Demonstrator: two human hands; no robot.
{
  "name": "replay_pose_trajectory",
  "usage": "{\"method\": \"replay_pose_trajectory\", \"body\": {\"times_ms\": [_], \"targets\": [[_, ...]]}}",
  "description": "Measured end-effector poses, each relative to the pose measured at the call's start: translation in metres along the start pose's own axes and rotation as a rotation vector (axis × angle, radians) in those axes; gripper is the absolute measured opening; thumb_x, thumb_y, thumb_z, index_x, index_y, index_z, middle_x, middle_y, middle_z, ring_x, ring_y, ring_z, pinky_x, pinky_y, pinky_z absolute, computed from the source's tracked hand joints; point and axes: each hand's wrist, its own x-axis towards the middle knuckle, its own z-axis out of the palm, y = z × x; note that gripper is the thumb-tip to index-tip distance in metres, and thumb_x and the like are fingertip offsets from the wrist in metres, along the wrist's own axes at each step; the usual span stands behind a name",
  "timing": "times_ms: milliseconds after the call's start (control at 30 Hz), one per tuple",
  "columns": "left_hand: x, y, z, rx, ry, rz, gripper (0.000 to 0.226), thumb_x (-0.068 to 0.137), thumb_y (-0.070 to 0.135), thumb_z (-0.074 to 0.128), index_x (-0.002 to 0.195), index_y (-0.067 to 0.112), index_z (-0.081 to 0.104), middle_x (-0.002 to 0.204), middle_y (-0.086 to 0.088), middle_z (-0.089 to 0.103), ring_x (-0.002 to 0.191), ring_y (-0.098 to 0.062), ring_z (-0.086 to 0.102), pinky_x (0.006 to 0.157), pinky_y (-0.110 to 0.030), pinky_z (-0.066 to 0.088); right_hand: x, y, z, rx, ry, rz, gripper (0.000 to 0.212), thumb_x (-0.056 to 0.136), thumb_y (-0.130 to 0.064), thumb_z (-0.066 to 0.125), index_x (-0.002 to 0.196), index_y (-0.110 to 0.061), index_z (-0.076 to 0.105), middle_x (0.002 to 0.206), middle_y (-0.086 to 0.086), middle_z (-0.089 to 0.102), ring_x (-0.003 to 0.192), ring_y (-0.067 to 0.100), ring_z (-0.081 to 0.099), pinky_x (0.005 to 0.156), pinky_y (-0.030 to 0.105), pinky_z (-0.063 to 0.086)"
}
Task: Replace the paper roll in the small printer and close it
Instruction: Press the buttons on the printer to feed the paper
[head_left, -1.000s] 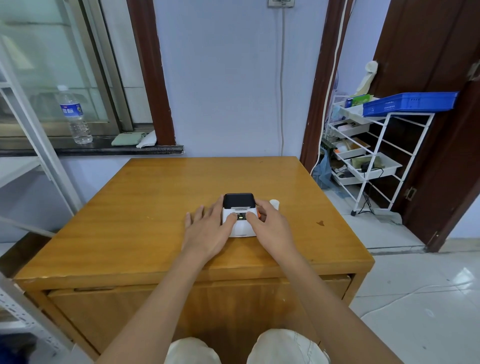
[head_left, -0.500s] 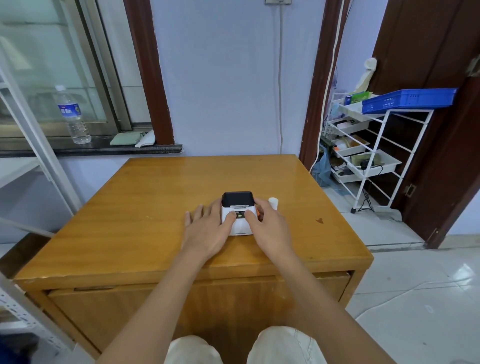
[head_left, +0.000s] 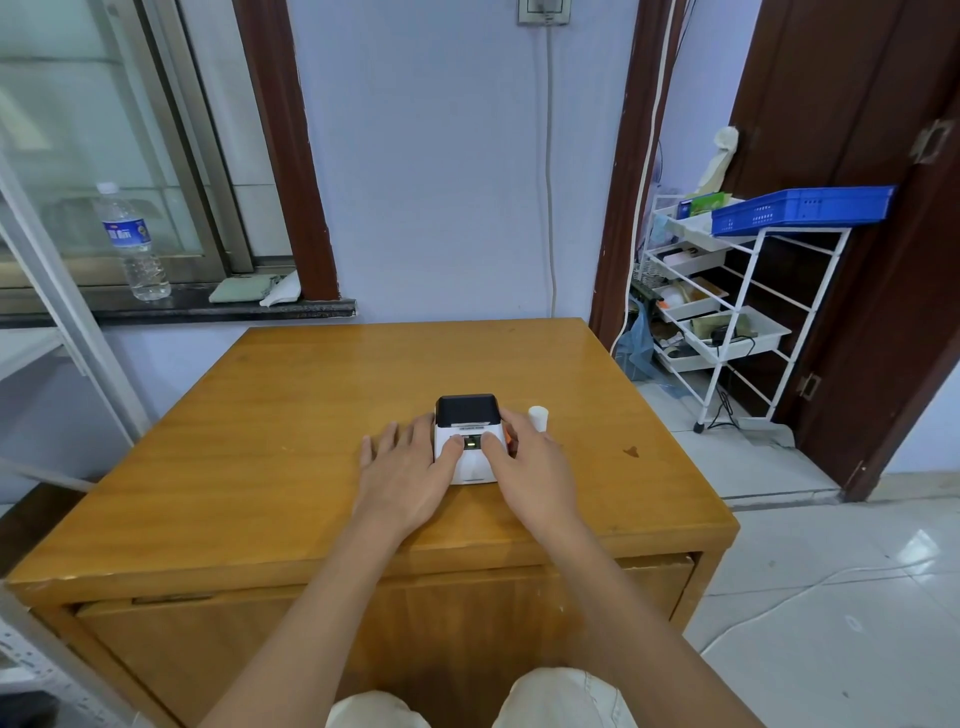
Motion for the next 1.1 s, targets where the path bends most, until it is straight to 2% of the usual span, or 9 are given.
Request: {"method": "replay_pose_trajectory", "body": {"times_ms": [267, 700, 800, 900, 1100], "targets": [[0.0011, -0.0015, 0.0016, -0.002, -0.009, -0.001, 0.069, 0.099, 0.062, 0.018, 0.158, 0.029, 0.030, 0.164, 0.004, 0.041, 0.158, -0.023, 0.017, 0.128, -0.052, 0.004, -0.0005, 0.0012, -0.0013, 0.002, 0.001, -0.020, 0.050, 0.093, -0.053, 0.039, 0.139, -0.043, 0.057, 0.103, -0.016, 0.068, 0.101, 0.015, 0.062, 0.080, 0.040, 0.058], [0.0027, -0.0016, 0.0036, 0.006, 0.008, 0.004, 0.069, 0.099, 0.062, 0.018, 0.156, 0.027, 0.034, 0.161, 0.003, 0.045, 0.157, -0.023, 0.019, 0.127, -0.052, 0.006, -0.0013, -0.0001, -0.0003, 0.021, 0.003, -0.019, 0.053, 0.090, -0.056, 0.036, 0.137, -0.044, 0.058, 0.101, -0.016, 0.069, 0.099, 0.015, 0.064, 0.080, 0.044, 0.060], [0.0034, -0.0030, 0.0039, 0.015, 0.015, 0.012, 0.078, 0.092, 0.067, 0.011, 0.153, 0.027, 0.036, 0.158, 0.003, 0.049, 0.155, -0.023, 0.023, 0.126, -0.053, 0.010, -0.0016, 0.0002, -0.0010, 0.020, 0.004, -0.016, 0.052, 0.091, -0.055, 0.038, 0.137, -0.043, 0.059, 0.101, -0.016, 0.069, 0.100, 0.015, 0.064, 0.080, 0.042, 0.059], [0.0045, -0.0047, 0.0051, 0.022, 0.027, 0.018, 0.082, 0.088, 0.070, 0.008, 0.152, 0.028, 0.037, 0.155, 0.004, 0.052, 0.153, -0.022, 0.026, 0.125, -0.054, 0.013, -0.0020, -0.0005, -0.0014, 0.015, 0.004, -0.019, 0.060, 0.089, -0.059, 0.035, 0.142, -0.041, 0.057, 0.107, -0.017, 0.069, 0.103, 0.015, 0.064, 0.082, 0.041, 0.059], [0.0058, -0.0058, 0.0070, 0.021, 0.038, 0.016, 0.080, 0.089, 0.069, 0.009, 0.151, 0.028, 0.039, 0.154, 0.004, 0.053, 0.151, -0.022, 0.029, 0.124, -0.054, 0.014, -0.0014, 0.0005, -0.0009, 0.004, 0.020, -0.028, 0.046, 0.096, -0.050, 0.043, 0.138, -0.042, 0.058, 0.108, -0.018, 0.068, 0.103, 0.014, 0.064, 0.081, 0.041, 0.059]]}}
